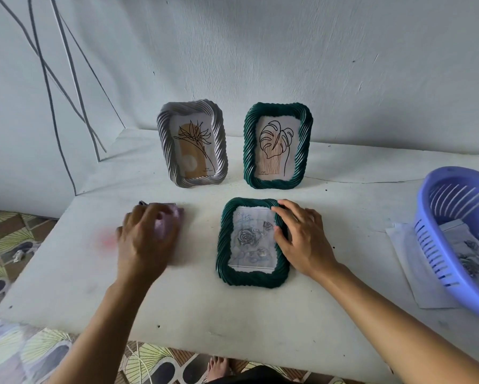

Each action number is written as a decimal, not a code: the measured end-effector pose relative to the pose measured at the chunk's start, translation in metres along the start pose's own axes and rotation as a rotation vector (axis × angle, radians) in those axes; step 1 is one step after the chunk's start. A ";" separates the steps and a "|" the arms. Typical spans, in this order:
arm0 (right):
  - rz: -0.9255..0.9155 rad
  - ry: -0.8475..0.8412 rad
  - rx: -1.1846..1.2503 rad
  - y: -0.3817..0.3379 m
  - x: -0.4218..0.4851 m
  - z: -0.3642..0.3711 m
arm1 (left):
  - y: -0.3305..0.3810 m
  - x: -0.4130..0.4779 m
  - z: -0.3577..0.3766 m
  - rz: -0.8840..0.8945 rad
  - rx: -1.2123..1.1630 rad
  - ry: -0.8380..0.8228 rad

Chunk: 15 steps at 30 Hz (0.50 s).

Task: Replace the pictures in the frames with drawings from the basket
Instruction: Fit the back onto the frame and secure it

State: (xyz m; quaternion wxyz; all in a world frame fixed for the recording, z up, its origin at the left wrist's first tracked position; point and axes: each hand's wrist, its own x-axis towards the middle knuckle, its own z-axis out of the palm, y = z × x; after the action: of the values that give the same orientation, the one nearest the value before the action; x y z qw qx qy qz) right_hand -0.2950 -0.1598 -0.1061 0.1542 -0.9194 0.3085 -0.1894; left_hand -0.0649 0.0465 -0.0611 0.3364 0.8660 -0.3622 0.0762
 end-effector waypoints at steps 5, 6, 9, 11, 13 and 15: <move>-0.003 0.006 -0.016 0.000 0.000 0.001 | -0.020 0.001 -0.007 -0.167 0.097 -0.110; -0.003 0.005 -0.017 0.000 0.001 0.001 | -0.019 -0.001 -0.006 -0.158 0.119 -0.147; -0.001 0.013 -0.018 0.001 0.001 0.002 | -0.016 -0.007 -0.002 -0.077 0.183 -0.208; -0.003 0.024 -0.019 0.000 0.001 0.001 | -0.017 -0.010 0.002 -0.016 0.264 -0.234; -0.006 0.031 -0.021 -0.001 0.001 0.001 | -0.020 -0.014 0.006 0.042 0.354 -0.247; -0.011 0.037 -0.019 -0.001 0.001 0.001 | -0.021 -0.017 0.007 0.079 0.399 -0.229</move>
State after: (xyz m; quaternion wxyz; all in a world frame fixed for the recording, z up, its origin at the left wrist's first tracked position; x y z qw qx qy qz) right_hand -0.2930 -0.1592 -0.1060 0.1388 -0.9189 0.3078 -0.2041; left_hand -0.0635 0.0621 -0.0838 0.1120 0.9034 -0.4094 0.0607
